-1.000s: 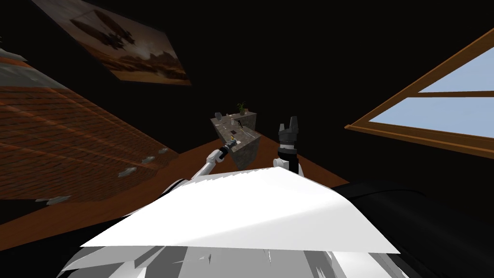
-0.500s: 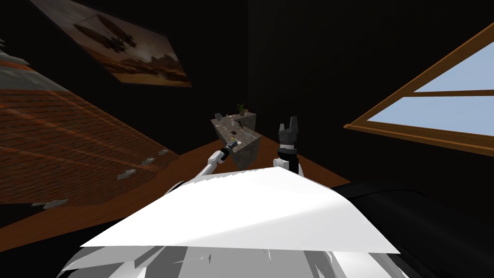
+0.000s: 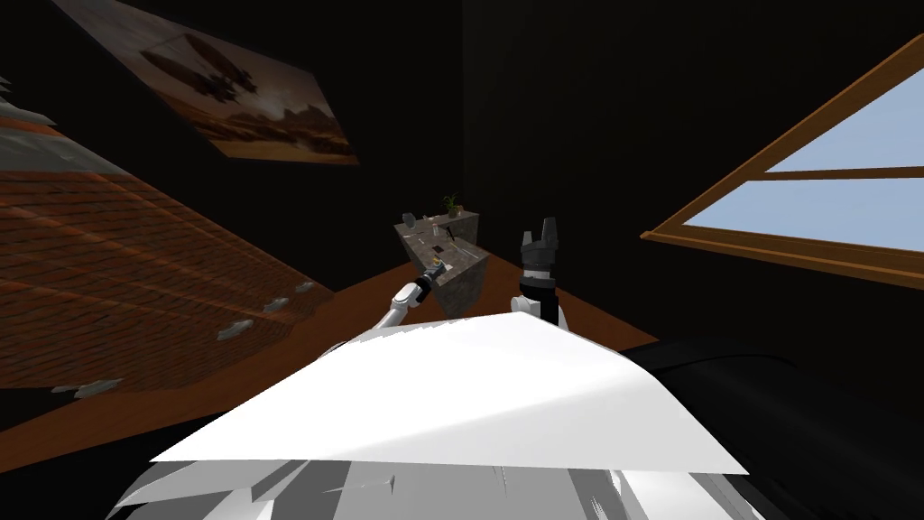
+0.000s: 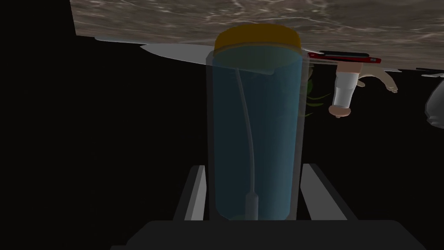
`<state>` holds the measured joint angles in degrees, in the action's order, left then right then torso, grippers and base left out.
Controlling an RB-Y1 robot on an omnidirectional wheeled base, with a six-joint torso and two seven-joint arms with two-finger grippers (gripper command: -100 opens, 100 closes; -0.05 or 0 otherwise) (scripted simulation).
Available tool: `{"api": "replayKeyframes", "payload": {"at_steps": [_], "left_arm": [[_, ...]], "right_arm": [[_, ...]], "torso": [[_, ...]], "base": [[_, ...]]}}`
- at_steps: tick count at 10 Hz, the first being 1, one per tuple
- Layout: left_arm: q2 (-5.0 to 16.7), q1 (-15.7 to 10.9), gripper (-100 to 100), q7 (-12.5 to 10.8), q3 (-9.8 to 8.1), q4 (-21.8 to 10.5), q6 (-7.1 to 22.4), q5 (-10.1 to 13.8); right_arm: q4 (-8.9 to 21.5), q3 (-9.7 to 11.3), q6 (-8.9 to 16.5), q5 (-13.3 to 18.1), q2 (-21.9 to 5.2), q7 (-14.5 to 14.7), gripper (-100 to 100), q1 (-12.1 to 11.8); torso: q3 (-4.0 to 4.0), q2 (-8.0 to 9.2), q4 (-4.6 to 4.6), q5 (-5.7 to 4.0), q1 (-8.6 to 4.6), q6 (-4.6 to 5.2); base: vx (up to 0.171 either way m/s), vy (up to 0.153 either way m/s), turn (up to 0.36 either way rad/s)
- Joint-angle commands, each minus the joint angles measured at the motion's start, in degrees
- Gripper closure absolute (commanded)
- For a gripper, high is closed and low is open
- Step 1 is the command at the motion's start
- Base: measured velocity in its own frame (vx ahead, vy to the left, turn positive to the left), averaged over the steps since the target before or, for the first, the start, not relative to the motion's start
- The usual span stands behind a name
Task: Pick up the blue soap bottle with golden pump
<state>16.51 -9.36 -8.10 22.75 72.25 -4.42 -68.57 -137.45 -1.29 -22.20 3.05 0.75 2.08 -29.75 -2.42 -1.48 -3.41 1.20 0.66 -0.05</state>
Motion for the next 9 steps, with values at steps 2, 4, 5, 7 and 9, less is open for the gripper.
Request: {"api": "replayKeyframes", "payload": {"at_steps": [2,4,5,7,9], "left_arm": [[-0.4,0.4,100,-4.5,0.0,0.4,0.6,-4.6],[-0.4,0.4,100,-4.6,0.0,0.4,0.6,-6.9],[-1.8,2.4,100,-7.4,0.83,3.2,3.5,-9.1],[-1.8,2.4,100,-11.0,0.83,3.4,3.8,-12.5],[-1.8,2.4,100,-12.6,0.83,3.4,3.8,-15.9]], "right_arm": [[0.0,0.0,0.0,0.0,0.0,0.0,0,0.0],[0.0,0.0,0.0,0.0,0.0,0.0,0,0.0],[0.0,0.0,0.0,0.0,0.0,0.0,0,0.0],[0.0,0.0,0.0,0.0,0.0,0.0,0,0.0],[0.0,0.0,0.0,0.0,0.0,0.0,0,0.0]], "torso": [[0.0,0.01,-0.01,-0.02,-0.08,-0.02],[0.03,0.05,0.01,-0.08,-0.29,0.0],[0.04,0.06,0.02,-0.1,-0.34,0.03],[0.01,0.0,0.02,-0.02,-0.04,0.01],[0.01,0.01,0.01,-0.06,-0.2,0.0]], "base": [[0.004,0.026,0.008],[-0.003,-0.007,0.004],[0.012,0.058,-0.052],[0.018,0.063,-0.031],[0.002,0.007,0.007]]}}
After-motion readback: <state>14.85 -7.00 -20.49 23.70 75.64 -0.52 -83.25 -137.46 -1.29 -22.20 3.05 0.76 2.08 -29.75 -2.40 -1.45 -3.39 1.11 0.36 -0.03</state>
